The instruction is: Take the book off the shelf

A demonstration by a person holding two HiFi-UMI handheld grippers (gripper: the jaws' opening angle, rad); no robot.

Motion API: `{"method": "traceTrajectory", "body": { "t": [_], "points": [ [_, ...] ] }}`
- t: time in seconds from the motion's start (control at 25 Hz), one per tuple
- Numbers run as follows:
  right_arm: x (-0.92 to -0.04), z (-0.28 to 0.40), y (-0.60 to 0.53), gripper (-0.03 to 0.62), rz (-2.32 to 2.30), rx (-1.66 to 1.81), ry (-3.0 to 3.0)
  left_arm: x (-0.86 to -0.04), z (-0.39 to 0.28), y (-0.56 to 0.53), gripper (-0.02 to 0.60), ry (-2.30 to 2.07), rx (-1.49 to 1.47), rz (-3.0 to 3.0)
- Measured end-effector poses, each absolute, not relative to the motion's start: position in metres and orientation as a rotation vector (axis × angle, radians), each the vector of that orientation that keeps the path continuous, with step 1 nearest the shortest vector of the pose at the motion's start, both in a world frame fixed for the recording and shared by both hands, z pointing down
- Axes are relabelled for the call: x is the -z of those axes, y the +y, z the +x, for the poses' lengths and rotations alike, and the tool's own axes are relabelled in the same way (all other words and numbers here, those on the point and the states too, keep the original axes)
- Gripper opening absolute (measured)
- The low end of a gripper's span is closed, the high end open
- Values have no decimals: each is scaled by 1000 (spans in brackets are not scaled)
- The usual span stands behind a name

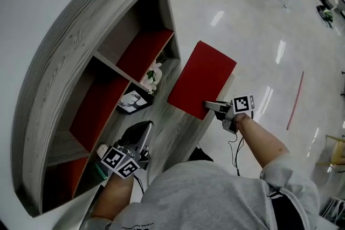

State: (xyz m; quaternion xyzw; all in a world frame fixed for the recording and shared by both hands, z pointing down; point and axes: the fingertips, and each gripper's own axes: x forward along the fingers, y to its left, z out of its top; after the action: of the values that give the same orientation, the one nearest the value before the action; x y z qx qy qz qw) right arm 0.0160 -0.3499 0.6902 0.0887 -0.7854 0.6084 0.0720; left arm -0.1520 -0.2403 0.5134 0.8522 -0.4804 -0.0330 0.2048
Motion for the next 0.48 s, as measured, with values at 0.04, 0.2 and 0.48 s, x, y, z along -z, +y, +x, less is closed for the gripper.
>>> {"method": "traceTrajectory", "body": {
  "t": [0.04,0.2,0.48],
  "points": [
    [-697,18,-355,259,274,-1832,-2339,-519,-150,-247,14,-1329,87,2373],
    [-725,26,-371,259,308,-1846,-2252,-539,-142,-273,14,-1295,76,2353],
    [-766,36,-390,256,385,-1884,-2099,-565,-133,-302,14,-1243,59,2318]
  ]
}}
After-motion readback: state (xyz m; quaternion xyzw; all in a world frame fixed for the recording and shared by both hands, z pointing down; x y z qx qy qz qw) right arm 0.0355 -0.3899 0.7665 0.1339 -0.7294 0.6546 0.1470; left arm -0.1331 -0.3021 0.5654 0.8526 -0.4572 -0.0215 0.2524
